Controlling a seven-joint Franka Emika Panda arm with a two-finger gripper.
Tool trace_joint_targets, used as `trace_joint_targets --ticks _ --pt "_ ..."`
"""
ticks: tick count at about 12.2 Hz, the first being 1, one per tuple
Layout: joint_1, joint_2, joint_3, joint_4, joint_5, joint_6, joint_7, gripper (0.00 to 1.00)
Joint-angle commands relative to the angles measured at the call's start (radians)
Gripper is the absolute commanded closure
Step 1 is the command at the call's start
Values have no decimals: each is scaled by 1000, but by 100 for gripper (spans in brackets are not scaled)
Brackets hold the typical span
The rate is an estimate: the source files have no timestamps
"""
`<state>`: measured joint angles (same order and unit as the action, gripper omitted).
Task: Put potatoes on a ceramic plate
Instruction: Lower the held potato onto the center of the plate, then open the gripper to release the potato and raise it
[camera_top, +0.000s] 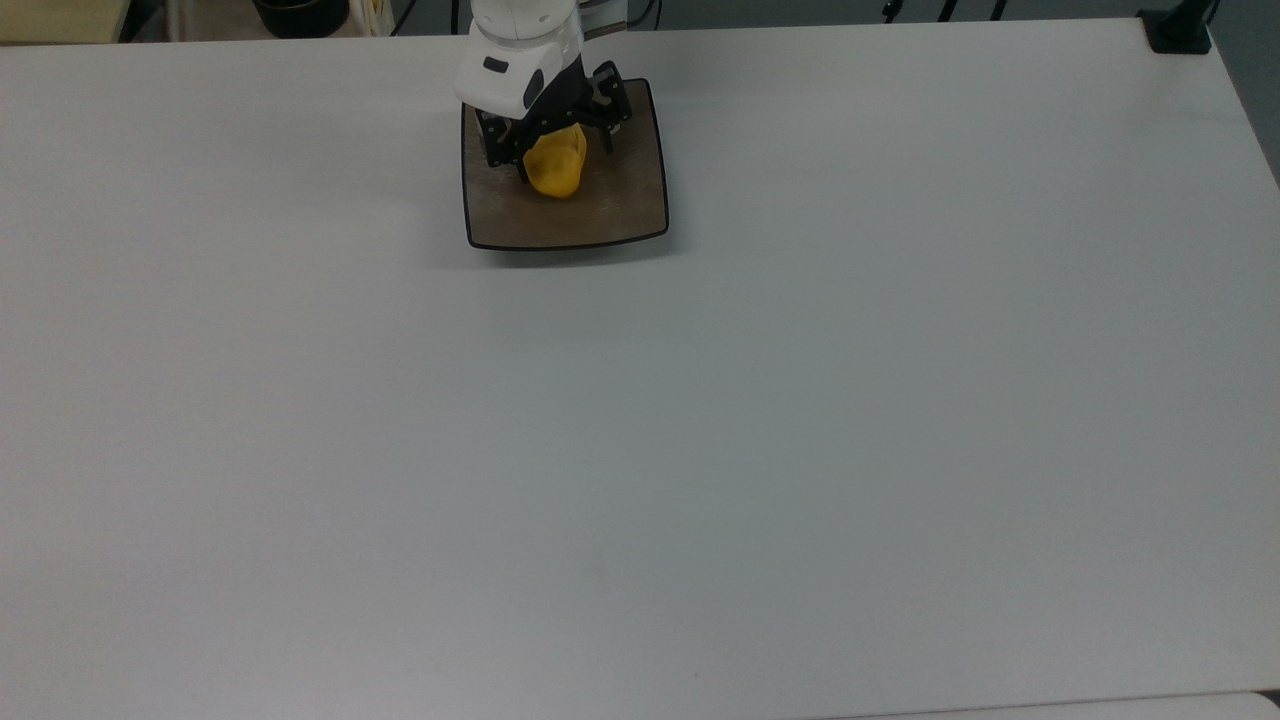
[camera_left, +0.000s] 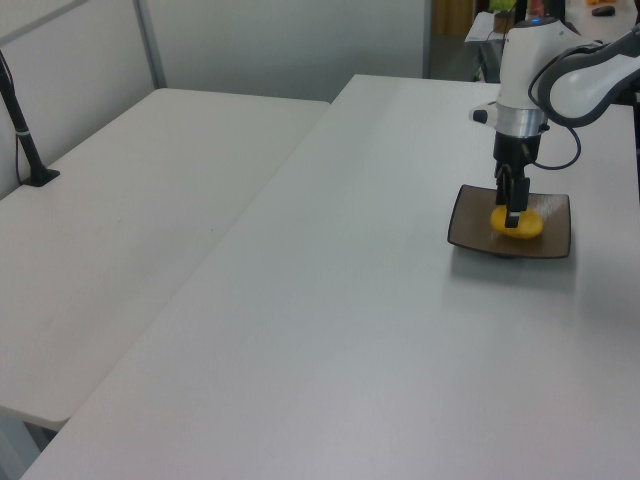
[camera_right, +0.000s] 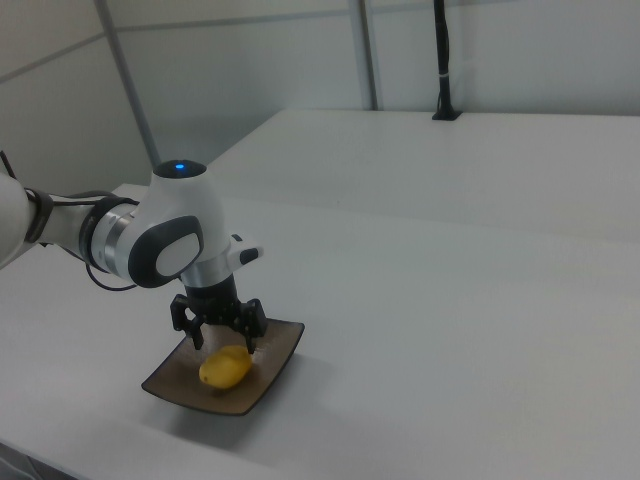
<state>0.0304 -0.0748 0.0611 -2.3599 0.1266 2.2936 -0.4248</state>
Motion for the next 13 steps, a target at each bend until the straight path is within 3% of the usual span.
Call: trace_joint_targets --ticks 1,5,9,11,13 --pt "-3 -19 2 19 10 3 -9 0" --pt "-1 -42 2 187 10 -167 37 0" --pt "6 -39 0 442 -31 -385 142 0" --pt "6 -39 -6 587 -51 -581 211 0" --pt "5 -39 -7 663 -70 -748 263 0"
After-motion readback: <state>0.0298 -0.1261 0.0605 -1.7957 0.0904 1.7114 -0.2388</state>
